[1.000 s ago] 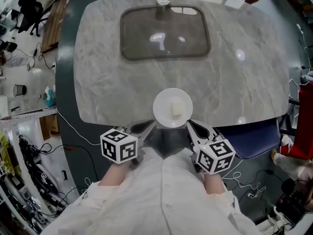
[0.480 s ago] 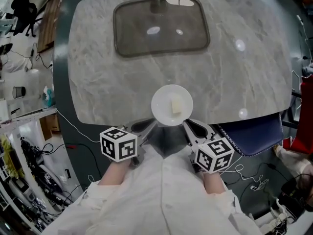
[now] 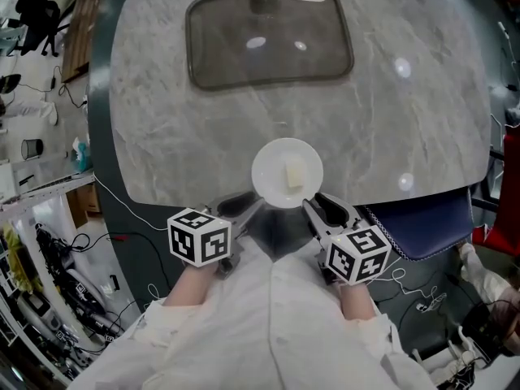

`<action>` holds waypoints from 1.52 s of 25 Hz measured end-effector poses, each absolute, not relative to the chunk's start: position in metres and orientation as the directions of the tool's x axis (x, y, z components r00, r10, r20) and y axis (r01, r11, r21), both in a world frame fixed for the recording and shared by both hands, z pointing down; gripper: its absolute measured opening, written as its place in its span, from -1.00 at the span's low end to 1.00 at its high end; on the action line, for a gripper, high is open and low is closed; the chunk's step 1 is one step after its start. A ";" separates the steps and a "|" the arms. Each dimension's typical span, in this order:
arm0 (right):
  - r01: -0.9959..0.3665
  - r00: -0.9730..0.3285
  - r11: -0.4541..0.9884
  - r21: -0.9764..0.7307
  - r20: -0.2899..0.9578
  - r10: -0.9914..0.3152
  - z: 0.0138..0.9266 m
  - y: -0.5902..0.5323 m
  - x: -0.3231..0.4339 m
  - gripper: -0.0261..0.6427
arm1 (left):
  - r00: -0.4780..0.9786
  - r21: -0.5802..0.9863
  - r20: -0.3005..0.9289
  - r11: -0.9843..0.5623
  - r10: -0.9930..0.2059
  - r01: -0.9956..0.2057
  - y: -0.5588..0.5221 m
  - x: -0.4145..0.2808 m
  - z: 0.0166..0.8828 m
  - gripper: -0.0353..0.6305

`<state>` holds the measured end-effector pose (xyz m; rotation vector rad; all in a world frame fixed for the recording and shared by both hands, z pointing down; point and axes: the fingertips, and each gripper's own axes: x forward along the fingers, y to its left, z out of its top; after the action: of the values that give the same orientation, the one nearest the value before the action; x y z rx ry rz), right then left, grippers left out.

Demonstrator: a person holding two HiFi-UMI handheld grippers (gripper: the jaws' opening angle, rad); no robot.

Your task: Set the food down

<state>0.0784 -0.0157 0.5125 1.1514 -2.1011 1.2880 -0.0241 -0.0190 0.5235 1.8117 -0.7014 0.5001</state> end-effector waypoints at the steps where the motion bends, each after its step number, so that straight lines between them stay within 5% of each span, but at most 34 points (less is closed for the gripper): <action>1: -0.823 -0.564 0.222 -0.523 0.704 -0.432 0.514 -0.016 0.080 -0.62 | 0.734 0.692 0.642 -0.243 -0.223 -0.679 -0.019 -0.025 0.525 -0.59; 12: -0.801 -0.558 0.070 -0.595 0.700 -0.446 0.530 -0.017 0.094 -0.59 | 0.727 0.711 0.640 -0.165 -0.250 -0.683 -0.023 -0.027 0.531 -0.54; 38: -0.802 -0.569 0.099 -0.589 0.703 -0.426 0.540 -0.023 0.093 -0.60 | 0.744 0.760 0.598 -0.082 -0.298 -0.644 -0.029 -0.020 0.541 -0.53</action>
<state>0.0927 -0.0227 0.5396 1.2061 -2.0291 1.4621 -0.0198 -0.0286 0.5407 1.6757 -0.7593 0.3394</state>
